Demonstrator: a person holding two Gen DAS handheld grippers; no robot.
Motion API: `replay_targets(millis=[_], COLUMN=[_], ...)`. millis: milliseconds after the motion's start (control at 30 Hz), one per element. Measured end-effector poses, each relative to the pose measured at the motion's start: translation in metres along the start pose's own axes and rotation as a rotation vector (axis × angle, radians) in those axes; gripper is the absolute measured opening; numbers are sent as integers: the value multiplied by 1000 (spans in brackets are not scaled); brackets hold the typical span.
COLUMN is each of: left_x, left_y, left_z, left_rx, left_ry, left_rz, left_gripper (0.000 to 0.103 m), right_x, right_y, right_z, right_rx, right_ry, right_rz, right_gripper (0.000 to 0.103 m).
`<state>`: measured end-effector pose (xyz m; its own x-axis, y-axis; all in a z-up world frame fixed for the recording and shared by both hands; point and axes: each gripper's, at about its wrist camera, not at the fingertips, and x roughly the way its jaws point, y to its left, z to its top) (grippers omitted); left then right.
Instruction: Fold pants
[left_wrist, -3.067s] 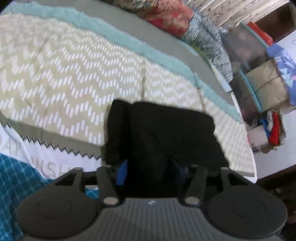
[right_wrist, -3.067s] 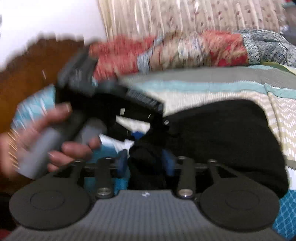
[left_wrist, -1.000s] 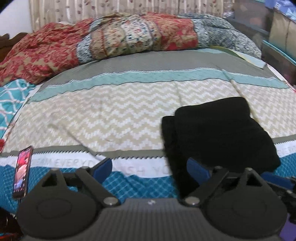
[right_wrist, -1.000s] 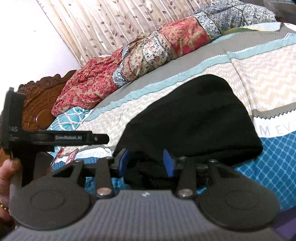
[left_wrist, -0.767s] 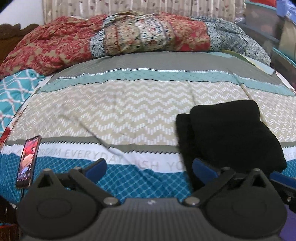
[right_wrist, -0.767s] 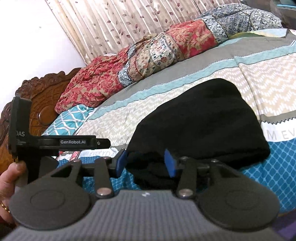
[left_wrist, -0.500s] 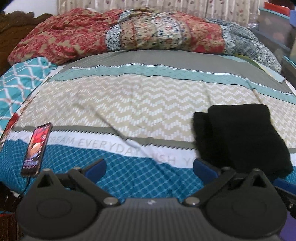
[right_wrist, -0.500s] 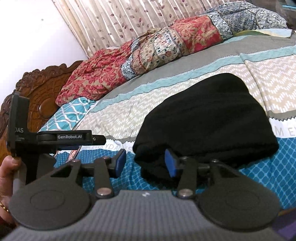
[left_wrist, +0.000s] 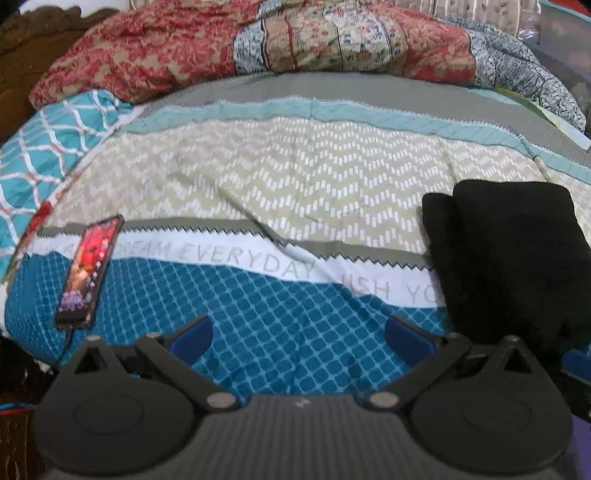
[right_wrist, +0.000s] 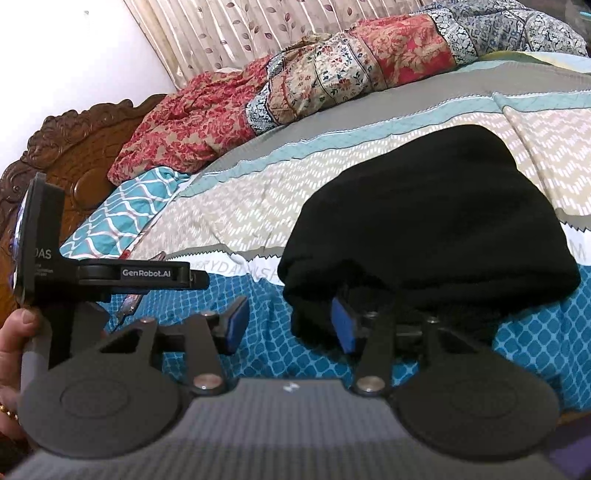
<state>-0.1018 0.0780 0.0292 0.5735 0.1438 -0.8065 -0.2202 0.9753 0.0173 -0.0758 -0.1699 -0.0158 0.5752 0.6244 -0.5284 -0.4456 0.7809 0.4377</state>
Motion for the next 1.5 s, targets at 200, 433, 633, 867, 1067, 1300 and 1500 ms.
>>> replay_targets(millis=[200,433,633,867,1067,1300,1500], left_x=[7,10,9,7,5,3,5], left_y=[0,3,2,0,0,-4,-14], left_z=[-3,-2,-1,-1,-1,0,2], left_rx=[-16,-20,-12,3,7,19,41], left_ry=[43,51,47,37,32,32,38], left_rz=[-24,-12,10,34,54,77,95], left_gripper=[103,103,103,103,103,103,103], right_x=[6,9,9,8,5,1,-10], right_y=[3,4,3,1,-2,-6,-18], right_z=[-1,-1,-1,0,0,0,4], right_rx=[2,6,8,8,10,14,39], right_ry=[17,31,32,29,24,16,-24], right_rz=[-7,-7,-4,9,24,45,56], right_gripper=[53,53,53,53,53,53,53])
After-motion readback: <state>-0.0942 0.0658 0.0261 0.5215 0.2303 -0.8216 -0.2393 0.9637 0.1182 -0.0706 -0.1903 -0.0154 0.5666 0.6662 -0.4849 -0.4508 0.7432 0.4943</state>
